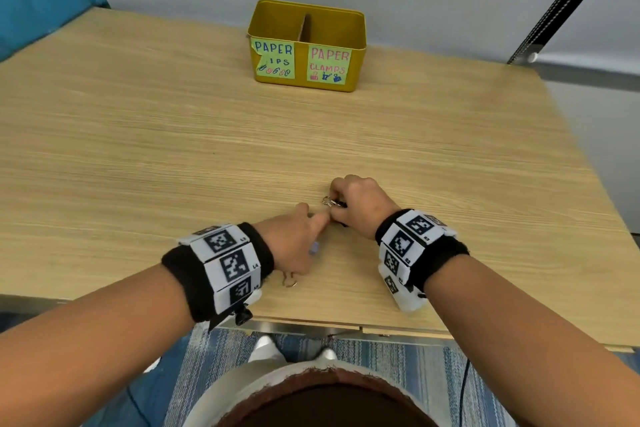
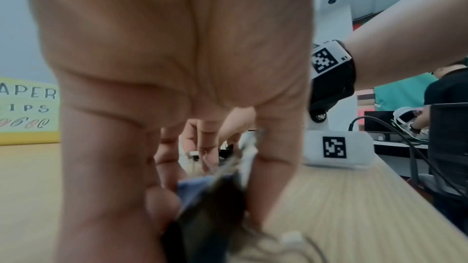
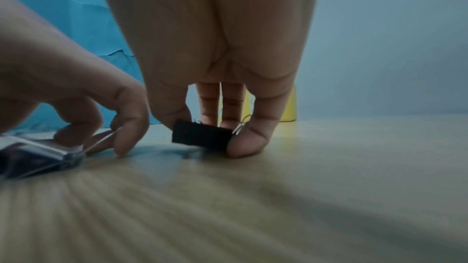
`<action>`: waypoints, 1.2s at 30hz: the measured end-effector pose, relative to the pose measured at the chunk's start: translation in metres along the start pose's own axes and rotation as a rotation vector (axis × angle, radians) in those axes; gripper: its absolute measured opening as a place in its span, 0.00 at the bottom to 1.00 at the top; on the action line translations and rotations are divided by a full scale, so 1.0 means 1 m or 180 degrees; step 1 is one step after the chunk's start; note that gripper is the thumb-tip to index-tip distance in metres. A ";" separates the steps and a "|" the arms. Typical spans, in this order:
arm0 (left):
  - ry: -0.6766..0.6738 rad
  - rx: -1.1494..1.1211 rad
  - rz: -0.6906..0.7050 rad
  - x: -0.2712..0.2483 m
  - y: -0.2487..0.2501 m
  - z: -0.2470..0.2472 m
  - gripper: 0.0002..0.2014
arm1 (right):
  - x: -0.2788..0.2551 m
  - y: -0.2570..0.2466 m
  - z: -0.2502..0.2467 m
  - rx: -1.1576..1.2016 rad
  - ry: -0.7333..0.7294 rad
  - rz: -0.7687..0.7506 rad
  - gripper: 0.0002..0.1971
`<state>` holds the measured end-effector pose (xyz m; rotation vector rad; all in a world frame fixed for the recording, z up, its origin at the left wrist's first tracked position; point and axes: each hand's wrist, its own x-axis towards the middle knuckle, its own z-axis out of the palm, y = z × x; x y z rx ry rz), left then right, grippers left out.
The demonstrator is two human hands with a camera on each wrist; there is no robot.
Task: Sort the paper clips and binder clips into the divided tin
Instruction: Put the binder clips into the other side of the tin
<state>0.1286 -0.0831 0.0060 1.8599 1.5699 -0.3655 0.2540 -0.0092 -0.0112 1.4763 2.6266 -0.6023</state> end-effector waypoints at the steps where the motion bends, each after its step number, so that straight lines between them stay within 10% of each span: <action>1: 0.0093 -0.0059 -0.0023 0.003 0.000 -0.001 0.29 | 0.002 0.002 -0.001 0.0072 0.0063 0.0031 0.16; 17: 0.0449 -0.0878 -0.0171 0.063 -0.036 -0.063 0.14 | 0.063 0.037 -0.039 0.2511 0.0239 0.1400 0.07; 22: 0.0782 -0.1285 0.0108 0.078 -0.048 -0.125 0.12 | 0.111 0.033 -0.105 0.3265 0.0612 0.1109 0.04; 30: 0.2732 -0.1698 0.0259 0.123 -0.054 -0.264 0.16 | 0.206 0.010 -0.192 0.3346 0.1509 0.0635 0.11; 36: 0.2042 -0.0967 -0.0169 0.165 -0.070 -0.280 0.35 | 0.242 0.017 -0.183 0.2188 0.1061 0.1010 0.10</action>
